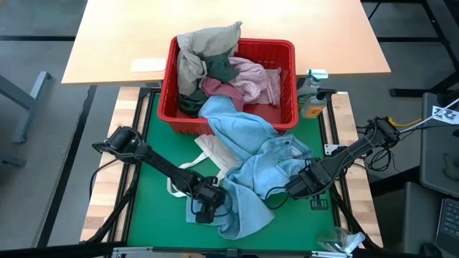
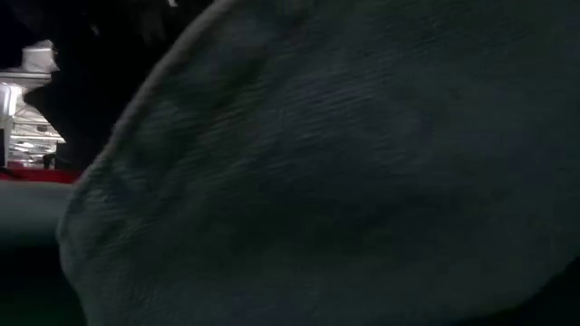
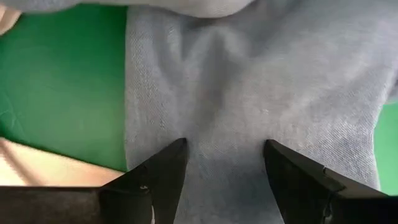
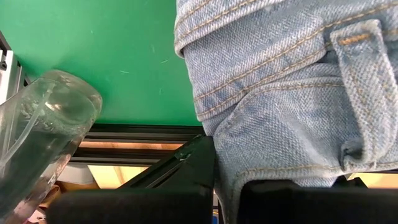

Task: Fold laundry
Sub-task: Fold the blue jeans

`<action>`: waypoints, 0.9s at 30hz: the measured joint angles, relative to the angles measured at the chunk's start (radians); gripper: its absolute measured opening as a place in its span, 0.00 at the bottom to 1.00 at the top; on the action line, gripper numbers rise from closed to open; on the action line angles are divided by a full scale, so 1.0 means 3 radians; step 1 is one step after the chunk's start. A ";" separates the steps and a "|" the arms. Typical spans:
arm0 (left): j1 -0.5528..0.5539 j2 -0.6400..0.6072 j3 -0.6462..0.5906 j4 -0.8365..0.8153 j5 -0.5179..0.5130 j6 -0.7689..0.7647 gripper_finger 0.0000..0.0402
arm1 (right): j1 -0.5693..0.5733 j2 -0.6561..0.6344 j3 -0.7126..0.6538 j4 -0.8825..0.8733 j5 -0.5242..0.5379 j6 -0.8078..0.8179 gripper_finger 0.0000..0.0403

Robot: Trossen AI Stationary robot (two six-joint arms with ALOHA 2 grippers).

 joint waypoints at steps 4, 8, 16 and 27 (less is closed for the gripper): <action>0.0051 0.0081 0.0018 -0.0015 -0.0012 0.0025 0.53 | 0.0000 0.0000 0.0000 -0.0001 0.0000 0.0000 0.04; 0.0052 0.0090 0.0017 -0.0084 -0.0347 0.0057 0.50 | 0.0000 0.0000 0.0000 -0.0003 0.0000 0.0000 0.04; 0.0063 0.0090 0.0034 -0.0138 -0.0259 0.0010 0.17 | 0.0001 0.0000 0.0000 -0.0003 0.0000 0.0000 0.04; 0.0045 -0.0361 0.0461 -0.1157 0.0010 -0.0346 0.02 | 0.0001 0.0001 0.0001 -0.0025 -0.0010 0.0000 0.04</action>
